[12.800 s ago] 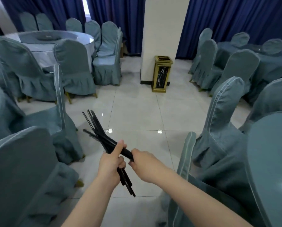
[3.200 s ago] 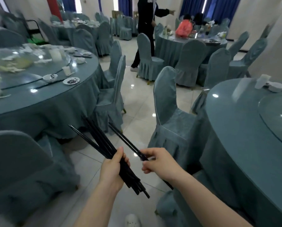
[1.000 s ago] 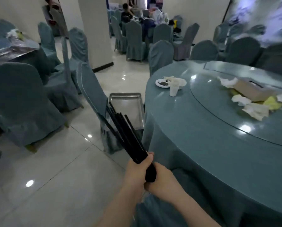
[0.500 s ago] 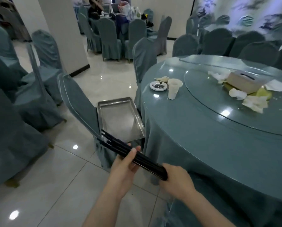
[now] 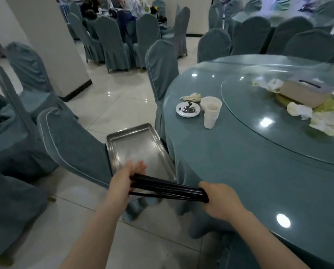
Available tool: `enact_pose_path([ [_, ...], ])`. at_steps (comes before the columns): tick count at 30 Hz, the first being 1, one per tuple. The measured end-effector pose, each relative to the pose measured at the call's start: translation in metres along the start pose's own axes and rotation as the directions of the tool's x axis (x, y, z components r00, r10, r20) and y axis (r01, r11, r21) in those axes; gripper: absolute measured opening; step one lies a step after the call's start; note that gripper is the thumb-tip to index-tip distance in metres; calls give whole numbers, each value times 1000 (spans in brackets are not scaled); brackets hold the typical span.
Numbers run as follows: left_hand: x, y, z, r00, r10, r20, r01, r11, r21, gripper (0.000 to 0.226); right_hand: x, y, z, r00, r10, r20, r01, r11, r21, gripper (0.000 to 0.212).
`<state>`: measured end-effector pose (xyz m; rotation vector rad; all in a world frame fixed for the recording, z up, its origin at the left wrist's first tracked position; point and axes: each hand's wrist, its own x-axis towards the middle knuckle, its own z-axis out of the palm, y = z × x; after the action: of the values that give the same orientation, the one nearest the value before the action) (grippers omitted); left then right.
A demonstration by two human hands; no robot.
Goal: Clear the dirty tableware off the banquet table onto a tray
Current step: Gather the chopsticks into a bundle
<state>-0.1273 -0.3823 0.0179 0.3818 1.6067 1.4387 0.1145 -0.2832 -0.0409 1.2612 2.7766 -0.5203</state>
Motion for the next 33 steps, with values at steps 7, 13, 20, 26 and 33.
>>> enact_pose_path([
  [7, 71, 3, 20, 975, -46, 216, -8, 970, 243, 41, 40, 5, 9, 984, 176, 22, -177, 983, 56, 13],
  [13, 146, 28, -2, 941, -22, 338, -51, 977, 206, 39, 88, -4, 22, 912, 411, 9, -408, 902, 144, 15],
  [20, 214, 40, -19, 949, -71, 307, 25, 988, 152, 35, 128, 19, 31, 743, 670, 0, -661, 734, 157, 8],
  [26, 269, 47, -9, 966, -122, 227, 75, 975, 208, 23, 189, 62, 18, 720, 694, -20, -690, 719, 87, 9],
  [33, 317, 42, 17, 961, -226, 162, 161, 927, 338, 21, 246, 119, 7, 738, 675, 1, -672, 736, 79, 36],
])
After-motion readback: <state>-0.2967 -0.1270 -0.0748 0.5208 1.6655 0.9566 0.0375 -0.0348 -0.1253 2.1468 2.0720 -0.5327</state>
